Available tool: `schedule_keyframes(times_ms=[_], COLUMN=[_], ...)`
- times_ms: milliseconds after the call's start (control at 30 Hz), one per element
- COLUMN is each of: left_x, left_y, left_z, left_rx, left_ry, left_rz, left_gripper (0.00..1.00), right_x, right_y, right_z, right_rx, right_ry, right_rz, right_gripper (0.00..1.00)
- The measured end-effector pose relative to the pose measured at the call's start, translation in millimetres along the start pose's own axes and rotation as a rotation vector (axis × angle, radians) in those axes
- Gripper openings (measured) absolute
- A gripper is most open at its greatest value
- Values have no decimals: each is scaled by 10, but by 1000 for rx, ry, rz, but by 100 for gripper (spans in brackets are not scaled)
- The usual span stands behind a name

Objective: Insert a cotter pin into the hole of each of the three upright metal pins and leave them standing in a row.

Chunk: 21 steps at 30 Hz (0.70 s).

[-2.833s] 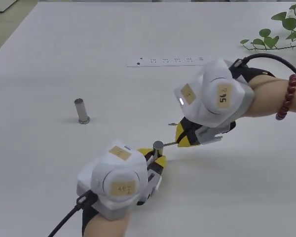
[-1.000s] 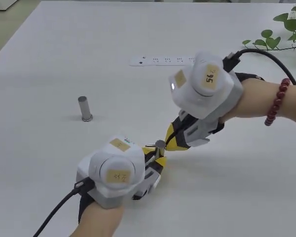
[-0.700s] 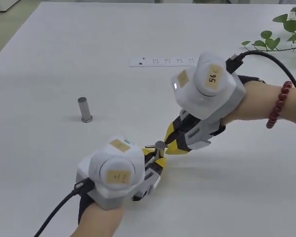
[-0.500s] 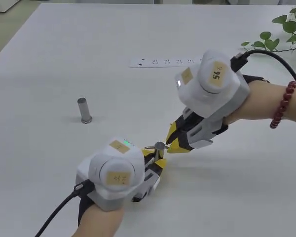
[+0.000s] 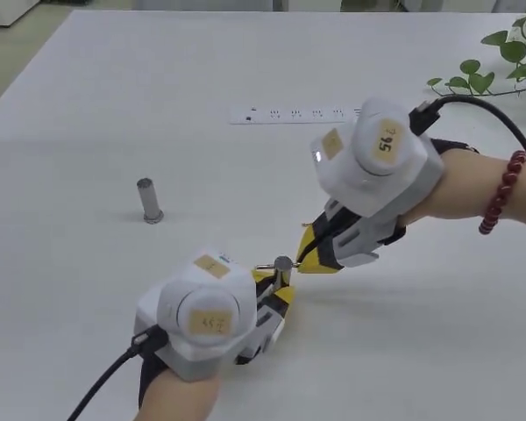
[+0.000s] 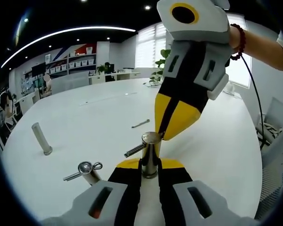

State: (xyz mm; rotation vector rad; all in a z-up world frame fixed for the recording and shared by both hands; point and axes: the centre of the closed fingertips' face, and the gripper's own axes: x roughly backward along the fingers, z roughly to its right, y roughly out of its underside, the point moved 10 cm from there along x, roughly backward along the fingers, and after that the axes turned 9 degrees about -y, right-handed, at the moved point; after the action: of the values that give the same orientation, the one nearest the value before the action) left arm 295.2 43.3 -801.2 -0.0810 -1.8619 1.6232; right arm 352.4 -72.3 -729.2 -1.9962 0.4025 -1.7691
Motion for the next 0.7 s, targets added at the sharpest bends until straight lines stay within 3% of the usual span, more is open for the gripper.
schedule_keyframes(times_ms=[433,700], left_x=[4,32], left_y=[11,41], left_z=[8,-11], left_rx=[0,5], left_ry=[-7,-13], left_rz=[-6,-36], left_gripper=[12,14], right_x=[-16,-19], right_y=[4,12], right_z=[18,8], right_rx=[-10,-31], right_ry=[5,15], right_rz=[9,19], right_gripper=[5,11])
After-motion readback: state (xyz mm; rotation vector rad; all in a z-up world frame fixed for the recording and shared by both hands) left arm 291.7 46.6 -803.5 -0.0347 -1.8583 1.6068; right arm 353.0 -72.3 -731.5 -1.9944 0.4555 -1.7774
